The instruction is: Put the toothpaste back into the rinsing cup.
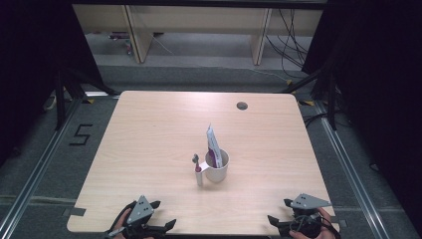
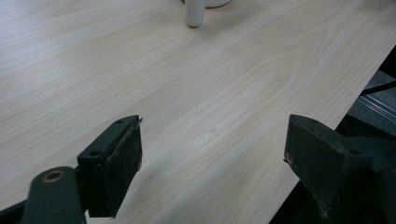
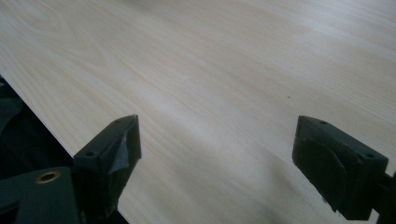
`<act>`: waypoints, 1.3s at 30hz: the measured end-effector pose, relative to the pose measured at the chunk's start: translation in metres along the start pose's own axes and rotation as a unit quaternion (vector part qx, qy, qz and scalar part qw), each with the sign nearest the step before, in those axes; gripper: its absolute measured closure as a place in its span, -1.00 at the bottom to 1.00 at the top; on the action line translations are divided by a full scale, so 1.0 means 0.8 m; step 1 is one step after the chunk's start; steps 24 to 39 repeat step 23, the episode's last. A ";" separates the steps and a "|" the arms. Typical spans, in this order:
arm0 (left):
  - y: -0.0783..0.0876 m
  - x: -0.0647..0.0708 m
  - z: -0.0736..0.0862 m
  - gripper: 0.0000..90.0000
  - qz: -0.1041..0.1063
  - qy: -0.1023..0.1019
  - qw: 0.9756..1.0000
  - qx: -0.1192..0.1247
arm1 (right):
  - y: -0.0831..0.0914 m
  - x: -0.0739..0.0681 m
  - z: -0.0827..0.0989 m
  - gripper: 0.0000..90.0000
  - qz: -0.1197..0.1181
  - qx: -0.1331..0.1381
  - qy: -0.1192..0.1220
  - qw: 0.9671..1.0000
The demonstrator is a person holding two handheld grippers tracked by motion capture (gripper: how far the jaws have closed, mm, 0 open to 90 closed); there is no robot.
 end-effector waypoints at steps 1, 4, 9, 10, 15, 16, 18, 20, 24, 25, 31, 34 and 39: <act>0.000 0.000 0.000 -0.58 0.000 0.000 1.000 0.001 | -0.001 0.000 0.000 -0.63 -0.009 0.002 -0.004 1.000; 0.000 0.000 0.000 -0.58 0.000 0.000 1.000 0.001 | 0.001 0.000 0.003 -0.63 0.001 0.003 0.000 1.000; 0.000 0.000 0.000 -0.58 -0.001 -0.002 1.000 0.001 | 0.002 0.002 0.007 -0.63 0.006 -0.001 0.007 1.000; 0.000 0.000 0.000 -0.58 -0.001 -0.001 1.000 0.002 | 0.002 0.002 0.007 -0.63 0.006 0.000 0.007 1.000; 0.001 0.001 -0.001 -0.58 -0.003 0.001 1.000 0.003 | 0.003 -0.001 0.009 -0.63 -0.001 -0.009 -0.010 1.000; 0.001 0.000 -0.001 -0.58 -0.003 0.001 1.000 0.003 | 0.003 -0.001 0.010 -0.63 -0.001 -0.008 -0.009 1.000; 0.001 0.000 -0.001 -0.58 -0.003 0.001 1.000 0.003 | 0.003 0.000 0.009 -0.63 -0.001 -0.005 -0.005 1.000; 0.001 0.001 -0.001 -0.58 -0.003 0.001 1.000 0.003 | 0.002 0.000 0.009 -0.63 -0.001 -0.001 -0.003 1.000; 0.001 0.001 -0.001 -0.58 -0.003 0.000 1.000 0.004 | 0.002 0.000 0.009 -0.63 -0.001 -0.001 -0.003 1.000; 0.001 0.001 -0.001 -0.58 -0.003 0.000 1.000 0.004 | 0.002 0.000 0.009 -0.63 -0.001 -0.001 -0.003 1.000; 0.001 0.001 -0.001 -0.58 -0.003 0.000 1.000 0.004 | 0.002 0.000 0.009 -0.63 -0.001 -0.001 -0.003 1.000; 0.001 0.001 -0.001 -0.58 -0.003 0.000 1.000 0.004 | 0.002 0.000 0.009 -0.63 -0.001 -0.001 -0.003 1.000; 0.001 0.001 -0.001 -0.58 -0.003 0.000 1.000 0.004 | 0.002 0.000 0.009 -0.63 -0.001 -0.001 -0.003 1.000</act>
Point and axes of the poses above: each handheld gripper's, and its own axes: y roughly backward along the jaws, z roughly out of its underside, x roughly to its right, the point moved 4 cm from there along -y, roughly forward along the jaws, and after that the axes turned 8 degrees about -x, right-handed, at the moved point
